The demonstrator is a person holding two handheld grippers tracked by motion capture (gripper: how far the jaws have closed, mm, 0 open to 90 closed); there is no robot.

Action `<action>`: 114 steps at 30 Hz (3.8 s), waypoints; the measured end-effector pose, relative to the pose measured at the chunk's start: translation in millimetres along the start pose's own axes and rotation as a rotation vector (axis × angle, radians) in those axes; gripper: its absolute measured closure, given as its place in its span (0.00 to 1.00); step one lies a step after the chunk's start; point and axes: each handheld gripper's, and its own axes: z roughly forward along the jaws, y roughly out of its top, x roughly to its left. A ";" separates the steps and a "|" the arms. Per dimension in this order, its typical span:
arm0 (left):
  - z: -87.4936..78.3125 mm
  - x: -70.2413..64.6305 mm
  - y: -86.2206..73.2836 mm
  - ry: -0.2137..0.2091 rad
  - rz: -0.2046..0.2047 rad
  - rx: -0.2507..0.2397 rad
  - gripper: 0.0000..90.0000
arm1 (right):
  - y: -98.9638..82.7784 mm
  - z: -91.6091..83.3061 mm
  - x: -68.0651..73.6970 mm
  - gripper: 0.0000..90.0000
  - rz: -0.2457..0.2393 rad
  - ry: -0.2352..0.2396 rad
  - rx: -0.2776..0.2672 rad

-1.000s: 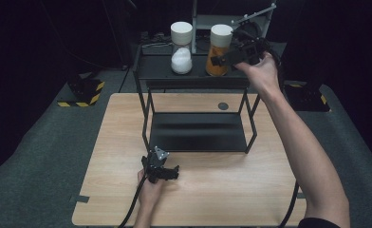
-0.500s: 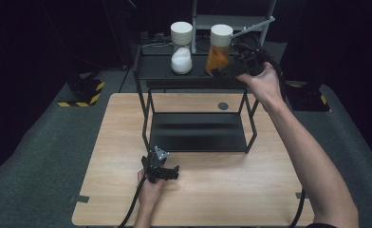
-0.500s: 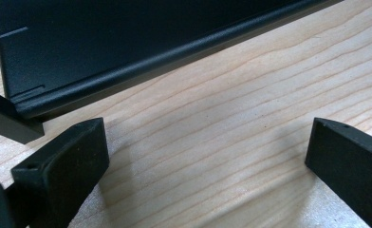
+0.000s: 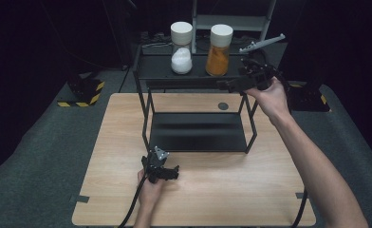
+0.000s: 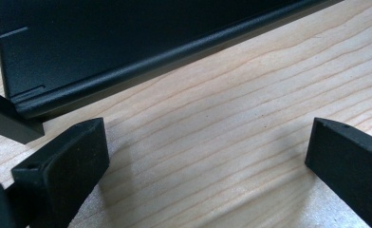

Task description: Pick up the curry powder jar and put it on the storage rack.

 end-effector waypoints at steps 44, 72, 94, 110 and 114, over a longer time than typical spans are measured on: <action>0.1 0.0 -0.1 0.000 -0.001 -0.001 0.01 | -89.5 59.6 -5.8 0.07 0.053 0.077 0.135; 0.1 0.0 -0.1 0.000 0.000 0.000 0.01 | -154.3 90.3 2.9 0.08 0.073 0.071 0.204; -0.1 0.2 0.1 0.000 0.004 0.002 0.00 | -198.1 117.4 14.0 0.09 0.096 0.065 0.247; -0.1 0.2 0.2 0.000 0.004 0.002 0.00 | -234.5 136.2 32.6 0.09 0.084 0.020 0.288; -0.1 0.2 0.2 0.000 0.003 0.001 0.01 | -242.9 136.4 38.4 0.09 0.084 -0.003 0.280</action>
